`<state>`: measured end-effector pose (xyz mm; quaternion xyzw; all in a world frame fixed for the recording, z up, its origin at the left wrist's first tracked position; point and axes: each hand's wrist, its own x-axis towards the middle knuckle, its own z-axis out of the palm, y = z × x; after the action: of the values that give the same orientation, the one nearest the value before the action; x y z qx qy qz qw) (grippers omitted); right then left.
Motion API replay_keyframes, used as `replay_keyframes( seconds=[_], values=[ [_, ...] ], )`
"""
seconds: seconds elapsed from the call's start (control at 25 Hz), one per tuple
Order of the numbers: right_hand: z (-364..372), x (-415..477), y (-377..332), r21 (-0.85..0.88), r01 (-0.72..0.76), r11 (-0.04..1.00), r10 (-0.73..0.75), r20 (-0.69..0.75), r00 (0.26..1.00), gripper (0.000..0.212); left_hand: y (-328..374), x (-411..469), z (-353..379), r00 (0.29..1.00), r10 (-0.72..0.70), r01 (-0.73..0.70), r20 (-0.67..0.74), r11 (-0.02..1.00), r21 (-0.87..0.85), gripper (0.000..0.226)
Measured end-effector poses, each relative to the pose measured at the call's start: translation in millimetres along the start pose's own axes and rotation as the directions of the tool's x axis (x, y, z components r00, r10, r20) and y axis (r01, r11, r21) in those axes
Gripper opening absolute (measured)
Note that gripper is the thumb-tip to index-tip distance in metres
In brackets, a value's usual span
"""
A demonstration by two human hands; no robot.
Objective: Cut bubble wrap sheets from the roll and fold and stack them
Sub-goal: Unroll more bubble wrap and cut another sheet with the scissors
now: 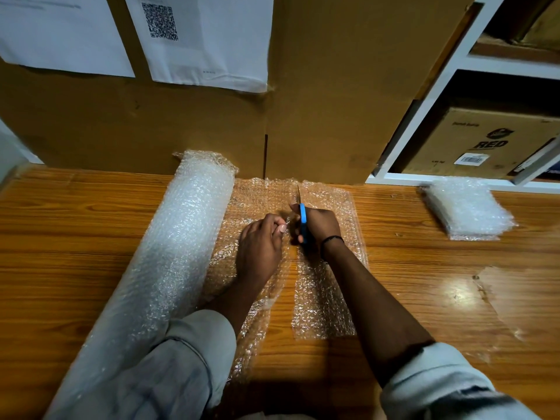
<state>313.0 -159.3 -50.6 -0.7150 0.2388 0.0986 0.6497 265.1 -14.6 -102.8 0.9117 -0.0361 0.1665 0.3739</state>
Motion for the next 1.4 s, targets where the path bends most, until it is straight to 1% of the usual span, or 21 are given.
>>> replay_keyframes(
  seconds=[0.04, 0.16, 0.2, 0.32, 0.4, 0.48, 0.64, 0.68, 0.76, 0.88, 0.96, 1.04, 1.16, 1.2, 1.24, 1.32, 1.4],
  values=[
    [0, 3, -2, 0.001, -0.005, 1.0, 0.005, 0.005, 1.0, 0.044, 0, 0, 0, 1.0, -0.002, 0.002, 0.0, 1.0, 0.0, 0.008],
    [0, 23, -1, -0.121, 0.014, 0.993, -0.018, -0.036, 0.999, 0.031, -1, 0, 1, 1.0, 0.002, -0.002, 0.001, 1.0, -0.01, 0.008],
    [0, 31, 1, -0.162, 0.018, 0.987, -0.026, -0.047, 0.999, 0.031, -1, 0, 2, 1.0, 0.004, -0.004, 0.0, 1.0, -0.013, 0.007],
    [-3, 64, 16, -0.177, 0.013, 0.984, -0.022, -0.051, 0.998, 0.043, -2, 0, 2, 1.0, 0.016, -0.016, -0.005, 1.0, -0.011, 0.005],
    [-2, 45, 2, -0.117, -0.017, 0.993, 0.013, -0.037, 0.999, 0.052, -2, 0, 2, 1.0, 0.024, -0.024, -0.009, 1.0, -0.01, 0.004],
    [-2, 35, -9, -0.115, -0.024, 0.993, 0.022, -0.013, 1.0, 0.046, -2, 0, 2, 1.0, 0.024, -0.024, -0.009, 1.0, -0.011, 0.005],
    [-6, 45, -11, -0.296, 0.024, 0.955, -0.034, -0.027, 0.999, 0.027, -1, -1, 3, 1.0, 0.016, -0.016, -0.017, 1.0, -0.008, 0.005],
    [-7, 47, -10, -0.321, 0.021, 0.947, -0.033, -0.033, 0.999, 0.027, -2, -1, 4, 1.0, 0.017, -0.017, -0.019, 1.0, -0.008, 0.004],
    [-6, 51, -11, -0.346, 0.007, 0.938, -0.02, -0.036, 0.999, 0.035, -3, 0, 4, 1.0, 0.025, -0.026, -0.016, 1.0, -0.008, 0.003],
    [-8, 50, -14, -0.349, -0.023, 0.937, 0.011, -0.037, 0.999, 0.042, -1, -1, 4, 0.999, 0.03, -0.03, -0.011, 1.0, 0.002, 0.003],
    [-10, 37, -18, -0.268, -0.037, 0.963, 0.034, -0.016, 0.999, 0.045, 1, -2, 3, 1.0, 0.025, -0.025, -0.011, 1.0, 0.008, 0.004],
    [-15, 18, -19, -0.173, -0.028, 0.984, 0.037, 0.047, 0.998, 0.046, 4, -3, 1, 1.0, 0.023, -0.023, -0.002, 1.0, 0.021, 0.006],
    [-25, -8, -14, -0.04, 0.021, 0.999, -0.014, 0.149, 0.989, 0.044, 1, -2, 3, 0.999, 0.034, -0.035, 0.017, 0.999, 0.035, 0.006],
    [-30, -17, -12, -0.023, 0.05, 0.998, -0.046, 0.165, 0.985, 0.042, 0, -2, 3, 0.999, 0.035, -0.036, 0.029, 0.999, 0.034, 0.007],
    [-35, -27, -11, -0.041, 0.074, 0.996, -0.067, 0.159, 0.985, 0.038, -2, -2, 3, 0.999, 0.031, -0.032, 0.045, 0.999, 0.033, 0.01],
    [-46, -44, -4, -0.117, 0.085, 0.989, -0.073, 0.101, 0.992, 0.028, -4, -1, 5, 0.995, 0.033, -0.038, 0.092, 0.998, 0.057, 0.021],
    [-58, -54, 12, -0.236, 0.088, 0.968, -0.081, 0.039, 0.996, 0.027, -2, -3, 5, 0.985, 0.08, -0.098, 0.15, 0.989, 0.112, 0.028]
  ],
)
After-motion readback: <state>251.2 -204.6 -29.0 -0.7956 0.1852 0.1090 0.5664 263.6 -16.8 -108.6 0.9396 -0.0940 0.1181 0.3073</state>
